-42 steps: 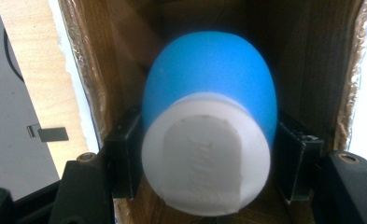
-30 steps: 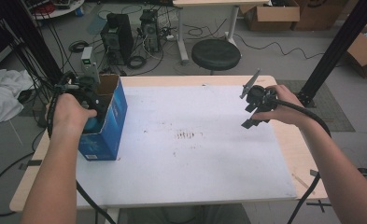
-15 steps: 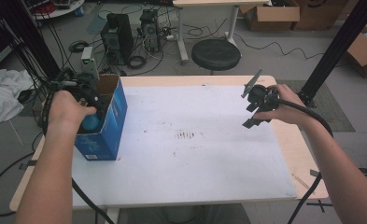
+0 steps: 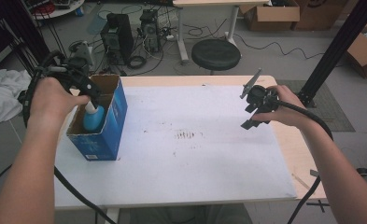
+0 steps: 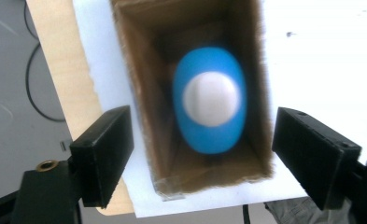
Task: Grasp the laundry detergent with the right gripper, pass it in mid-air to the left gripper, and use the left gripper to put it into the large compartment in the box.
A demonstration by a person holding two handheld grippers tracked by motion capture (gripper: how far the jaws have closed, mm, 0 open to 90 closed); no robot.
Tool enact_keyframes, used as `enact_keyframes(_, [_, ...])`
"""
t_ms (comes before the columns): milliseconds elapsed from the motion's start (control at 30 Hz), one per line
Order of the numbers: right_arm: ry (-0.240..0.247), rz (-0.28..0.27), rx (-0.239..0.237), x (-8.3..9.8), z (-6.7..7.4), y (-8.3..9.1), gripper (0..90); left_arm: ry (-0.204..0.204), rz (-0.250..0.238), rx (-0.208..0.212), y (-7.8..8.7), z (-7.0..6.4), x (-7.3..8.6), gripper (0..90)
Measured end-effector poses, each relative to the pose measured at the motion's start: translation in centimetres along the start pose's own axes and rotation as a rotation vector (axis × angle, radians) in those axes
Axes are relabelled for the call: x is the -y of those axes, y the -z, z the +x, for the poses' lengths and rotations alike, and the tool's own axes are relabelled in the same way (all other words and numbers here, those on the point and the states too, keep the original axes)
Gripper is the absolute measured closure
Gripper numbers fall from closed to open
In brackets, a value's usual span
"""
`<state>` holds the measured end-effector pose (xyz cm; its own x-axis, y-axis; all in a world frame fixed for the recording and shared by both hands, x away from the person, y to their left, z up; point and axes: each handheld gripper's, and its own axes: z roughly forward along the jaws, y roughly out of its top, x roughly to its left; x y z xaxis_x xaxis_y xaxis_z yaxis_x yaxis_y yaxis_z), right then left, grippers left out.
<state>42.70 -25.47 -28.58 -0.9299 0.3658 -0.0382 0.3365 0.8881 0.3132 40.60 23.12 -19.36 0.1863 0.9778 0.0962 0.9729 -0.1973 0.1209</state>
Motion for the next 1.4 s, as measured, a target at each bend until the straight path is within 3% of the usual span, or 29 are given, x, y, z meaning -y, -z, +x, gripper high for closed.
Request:
enact_keyframes(133, [-0.003, -0.002, -0.001, -0.2, 0.4, 0.2, 25.8, -0.056, -0.027, 0.007, 0.8, -1.9, -0.3, 17.9])
enact_keyframes(333, [0.006, -0.005, 0.001, -0.7, 0.6, 0.5, 25.1, -0.182, -0.048, 0.034, 1.0, -5.6, -0.9, 15.5])
enact_keyframes(533, [0.014, -0.007, -0.004, -1.1, 1.1, 0.8, 24.7, -0.299, -0.06, 0.052, 0.3, -9.8, -1.4, 14.3])
enact_keyframes(833, [0.024, -0.001, -0.006, -1.8, 1.5, 1.0, 24.5, -0.427, -0.084, 0.106, -1.5, -14.3, -2.0, 8.9])
enact_keyframes(1100, [0.023, 0.001, -0.013, -1.7, 1.4, 1.1, 24.3, -0.491, -0.068, 0.12, -3.3, -16.4, -2.2, 8.0])
enact_keyframes(1400, [0.013, 0.009, -0.01, -1.5, 1.6, 1.4, 24.2, -0.507, -0.065, 0.125, -3.6, -17.0, -2.2, 7.3])
